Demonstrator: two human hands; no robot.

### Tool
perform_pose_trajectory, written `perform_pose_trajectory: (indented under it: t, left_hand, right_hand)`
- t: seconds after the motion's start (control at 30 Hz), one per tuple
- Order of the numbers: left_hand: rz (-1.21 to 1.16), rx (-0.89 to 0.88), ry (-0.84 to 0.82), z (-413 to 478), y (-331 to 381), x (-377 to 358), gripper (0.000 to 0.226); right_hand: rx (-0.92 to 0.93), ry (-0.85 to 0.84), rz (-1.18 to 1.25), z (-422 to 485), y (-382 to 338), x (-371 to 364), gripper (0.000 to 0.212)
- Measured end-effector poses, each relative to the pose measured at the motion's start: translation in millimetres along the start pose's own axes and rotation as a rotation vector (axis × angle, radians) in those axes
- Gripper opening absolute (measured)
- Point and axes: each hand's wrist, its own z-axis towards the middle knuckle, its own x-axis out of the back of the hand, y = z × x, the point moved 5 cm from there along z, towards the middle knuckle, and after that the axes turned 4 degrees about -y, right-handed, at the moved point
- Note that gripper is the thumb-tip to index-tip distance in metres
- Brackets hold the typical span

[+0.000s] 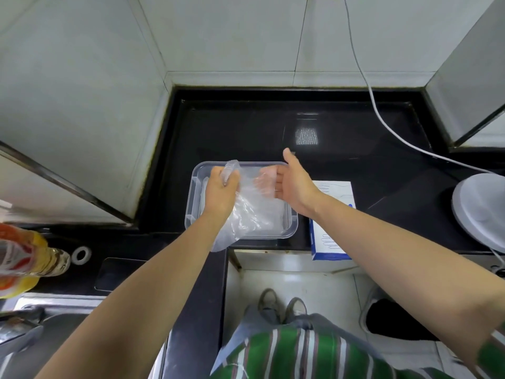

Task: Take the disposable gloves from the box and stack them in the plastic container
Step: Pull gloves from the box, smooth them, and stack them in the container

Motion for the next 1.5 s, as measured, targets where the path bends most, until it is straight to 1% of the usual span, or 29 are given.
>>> perform_pose_trajectory:
  t: [0.03,0.07,0.13,0.17,0.2,0.23,0.3,0.37,0.43,0.47,0.5,0.57,0.63,0.73,0.8,0.83,0.9,0.93,1.07,1.13,1.17,1.2,1.27,1.3,1.33,1.37,1.4,1.47,1.5]
  left_hand:
    - [0.004,0.004,0.022,-0.1,0.5,2.3,0.025]
    - [0.003,0.01,0.039,1.4,-1.2,3.4,0.026]
    - [-0.037,0.034,0.032,4.3,-4.0,2.4,0.032]
    - [-0.084,0.055,-0.001,5.4,-6.4,1.3,0.038]
    - [-0.153,0.077,-0.042,5.4,-7.7,0.3,0.043]
    - [-0.236,0.11,-0.095,4.9,-8.6,-0.6,0.048]
    - [-0.418,0.186,-0.213,4.9,-11.0,-1.1,0.052]
    - [-0.504,0.278,-0.301,4.2,-13.3,3.1,0.049]
    - [-0.418,0.32,-0.334,6.1,-16.3,12.3,0.042]
    - [-0.347,0.323,-0.32,7.4,-17.5,17.9,0.037]
    - [-0.294,0.329,-0.275,9.1,-17.9,23.4,0.03]
    - [-0.221,0.361,-0.122,12.3,-17.0,32.0,0.019]
    - [-0.18,0.36,0.008,19.1,-15.5,34.2,0.025]
    - [-0.078,0.226,0.045,20.2,-10.2,23.1,0.031]
    - [0.044,0.179,0.015,19.0,-14.3,13.4,0.048]
    - [0.109,0.159,0.006,20.0,-17.5,9.9,0.047]
    - [0.246,0.097,0.014,22.6,-19.3,7.1,0.032]
    - [0.32,0.062,0.033,23.8,-18.9,8.2,0.028]
    - [0.562,-0.057,0.129,21.8,-16.1,16.1,0.031]
    - [0.646,-0.102,0.137,23.0,-16.2,17.3,0.034]
    - [0.687,-0.118,0.129,25.0,-17.4,16.5,0.034]
    - [0.719,-0.13,0.12,25.3,-17.8,15.1,0.035]
    - [0.782,-0.143,0.092,26.1,-18.6,9.9,0.036]
    - [0.807,-0.149,0.082,26.7,-19.4,6.5,0.036]
    - [0.826,-0.148,0.067,26.5,-19.4,2.7,0.035]
    - [0.835,-0.144,0.051,25.8,-19.5,-1.0,0.035]
    - [0.84,-0.131,0.031,25.3,-19.8,-4.3,0.034]
    - [0.855,-0.102,-0.001,24.7,-22.0,-9.2,0.03]
    - [0.866,-0.088,-0.017,24.9,-24.2,-10.2,0.03]
  right_hand:
    - [-0.027,-0.034,-0.007,-0.5,1.3,-1.2,0.07]
    - [-0.032,-0.072,-0.068,-1.8,2.8,-3.5,0.066]
    - [-0.002,-0.126,-0.24,-3.6,6.9,-9.1,0.041]
    - [0.035,-0.102,-0.281,-2.4,6.9,-10.7,0.028]
    - [0.066,-0.049,-0.261,-0.6,5.6,-10.7,0.019]
    - [0.09,0.013,-0.216,0.5,3.5,-10.2,0.019]
    - [0.141,0.168,-0.24,2.7,-2.5,-3.1,0.024]
    - [0.19,0.291,-0.333,2.9,-7.1,6.2,0.028]
    - [0.22,0.355,-0.404,3.8,-7.5,13.0,0.026]
    - [0.224,0.372,-0.438,4.8,-6.7,15.0,0.024]
    - [0.227,0.387,-0.474,6.1,-5.5,16.0,0.022]
    - [0.241,0.407,-0.537,8.4,-2.3,14.2,0.021]
    - [0.252,0.422,-0.615,10.4,2.3,10.2,0.023]
    - [0.233,0.407,-0.707,13.4,11.1,1.8,0.021]
    - [0.209,0.404,-0.74,15.1,16.4,0.0,0.018]
    - [0.195,0.404,-0.749,15.5,18.0,0.4,0.017]
    - [0.186,0.413,-0.774,17.6,19.5,3.4,0.017]
    - [0.179,0.417,-0.79,18.3,19.3,5.3,0.018]
    - [0.147,0.406,-0.841,19.6,16.7,12.3,0.014]
    - [0.159,0.414,-0.875,18.8,11.9,13.9,0.012]
    - [0.204,0.434,-0.877,17.4,7.1,13.8,0.014]
    - [0.299,0.463,-0.863,13.5,-0.9,12.6,0.019]
    - [0.558,0.487,-0.797,1.2,-22.1,4.4,0.026]
    - [0.657,0.447,-0.763,-2.7,-30.5,-1.9,0.026]
    - [0.704,0.375,-0.739,-2.1,-33.4,-8.6,0.022]
    - [0.685,0.276,-0.716,-0.2,-32.6,-16.8,0.017]
    - [0.587,0.176,-0.699,6.0,-25.6,-24.0,0.014]
    - [0.236,0.011,-0.715,21.8,1.5,-32.3,0.014]
    - [0.049,-0.018,-0.771,29.4,18.9,-31.2,0.016]
